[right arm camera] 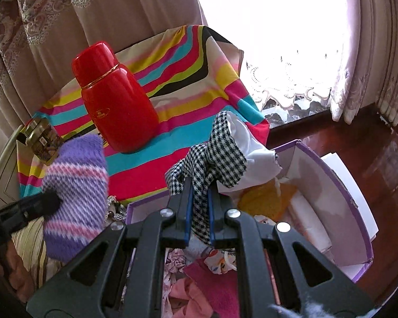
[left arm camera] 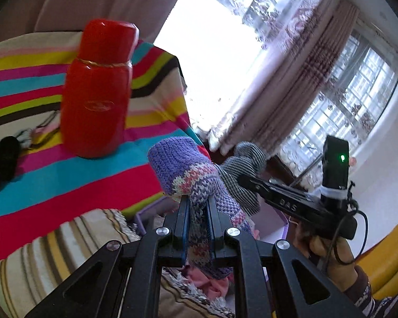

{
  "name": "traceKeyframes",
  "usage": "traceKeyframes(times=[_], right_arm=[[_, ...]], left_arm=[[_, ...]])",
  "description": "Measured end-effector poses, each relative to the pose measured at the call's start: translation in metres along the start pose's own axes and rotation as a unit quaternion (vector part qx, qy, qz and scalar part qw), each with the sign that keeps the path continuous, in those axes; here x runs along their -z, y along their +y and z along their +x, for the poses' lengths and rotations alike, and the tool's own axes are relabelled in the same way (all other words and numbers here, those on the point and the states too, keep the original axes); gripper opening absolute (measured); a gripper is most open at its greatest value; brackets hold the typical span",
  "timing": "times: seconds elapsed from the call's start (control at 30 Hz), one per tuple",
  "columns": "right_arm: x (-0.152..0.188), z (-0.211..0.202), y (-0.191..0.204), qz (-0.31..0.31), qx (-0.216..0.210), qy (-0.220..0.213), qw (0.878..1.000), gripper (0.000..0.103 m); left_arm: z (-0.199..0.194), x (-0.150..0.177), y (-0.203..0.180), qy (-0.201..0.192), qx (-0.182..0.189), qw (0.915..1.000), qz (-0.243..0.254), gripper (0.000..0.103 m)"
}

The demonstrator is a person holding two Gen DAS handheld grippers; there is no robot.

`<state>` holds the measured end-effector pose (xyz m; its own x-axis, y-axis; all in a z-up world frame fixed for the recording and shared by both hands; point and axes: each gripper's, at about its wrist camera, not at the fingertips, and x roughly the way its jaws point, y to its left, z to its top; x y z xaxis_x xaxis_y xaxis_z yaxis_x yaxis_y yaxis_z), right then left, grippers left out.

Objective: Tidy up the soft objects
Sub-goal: 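Carry the houndstooth cloth into the box and release it while the left drops the mitten there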

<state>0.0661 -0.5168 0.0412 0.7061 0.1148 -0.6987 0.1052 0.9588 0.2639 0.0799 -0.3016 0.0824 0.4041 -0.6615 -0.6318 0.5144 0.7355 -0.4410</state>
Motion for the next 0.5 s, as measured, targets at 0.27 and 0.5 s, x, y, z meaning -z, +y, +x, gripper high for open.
traceKeyframes(times=[0.27,0.5], right_arm=[[0.005,0.023,-0.008,0.008,0.007,0.040,0.999,0.021],[0.005,0.022,-0.013,0.014,0.010,0.043,0.999,0.025]], left_arm=[[0.029,0.003,0.002,0.060,-0.011,0.9981,-0.016,0.043],[0.026,0.004,0.004,0.058,-0.010,0.9981,-0.017,0.044]])
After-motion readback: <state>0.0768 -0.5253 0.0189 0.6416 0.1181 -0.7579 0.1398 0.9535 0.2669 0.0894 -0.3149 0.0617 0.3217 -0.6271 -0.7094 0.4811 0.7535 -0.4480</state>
